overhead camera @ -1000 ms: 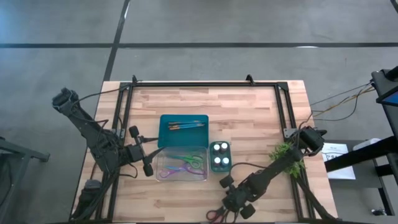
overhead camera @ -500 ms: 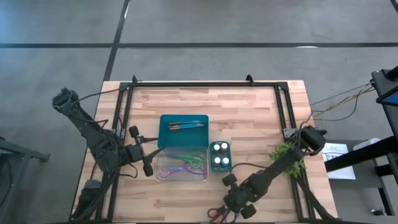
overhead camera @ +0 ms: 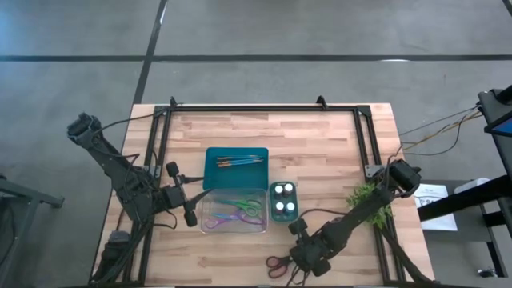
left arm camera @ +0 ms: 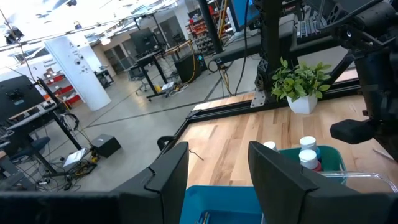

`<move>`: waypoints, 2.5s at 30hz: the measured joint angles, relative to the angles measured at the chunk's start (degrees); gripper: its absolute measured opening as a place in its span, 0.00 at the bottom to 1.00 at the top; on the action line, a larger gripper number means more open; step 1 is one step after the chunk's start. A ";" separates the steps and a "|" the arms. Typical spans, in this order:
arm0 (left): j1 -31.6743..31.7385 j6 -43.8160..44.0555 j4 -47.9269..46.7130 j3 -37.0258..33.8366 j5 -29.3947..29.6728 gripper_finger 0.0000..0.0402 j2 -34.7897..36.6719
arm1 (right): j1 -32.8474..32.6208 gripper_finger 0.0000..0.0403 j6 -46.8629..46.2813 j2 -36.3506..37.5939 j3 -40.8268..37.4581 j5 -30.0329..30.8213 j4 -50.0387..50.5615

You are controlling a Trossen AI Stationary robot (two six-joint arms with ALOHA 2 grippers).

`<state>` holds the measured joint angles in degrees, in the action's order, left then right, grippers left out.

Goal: Pick & Place Paint Supplies
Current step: Put the black scissors into the transparent bin

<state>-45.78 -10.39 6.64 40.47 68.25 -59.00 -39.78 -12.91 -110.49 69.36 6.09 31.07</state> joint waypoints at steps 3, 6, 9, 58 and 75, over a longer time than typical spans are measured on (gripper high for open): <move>0.00 0.00 0.00 0.00 0.00 0.43 0.00 | -0.02 0.02 -0.06 0.08 0.00 0.25 -0.26; -0.02 0.00 0.00 0.00 0.00 0.43 0.00 | -0.06 0.02 -0.11 0.17 0.04 1.68 -0.46; -0.02 0.02 0.00 0.00 0.00 0.43 0.00 | -0.08 0.02 -0.16 0.34 0.08 2.74 -0.54; 0.13 -0.02 0.79 0.00 -0.39 0.43 0.00 | -0.57 0.32 19.00 -4.49 6.25 -5.31 -13.36; 0.13 1.73 0.85 0.00 -2.32 0.43 0.00 | -0.50 0.15 23.80 -9.76 11.94 -11.02 -13.82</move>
<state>-45.65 -8.66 7.48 40.47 65.93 -59.00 -40.27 10.89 -120.25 81.30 -4.93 17.25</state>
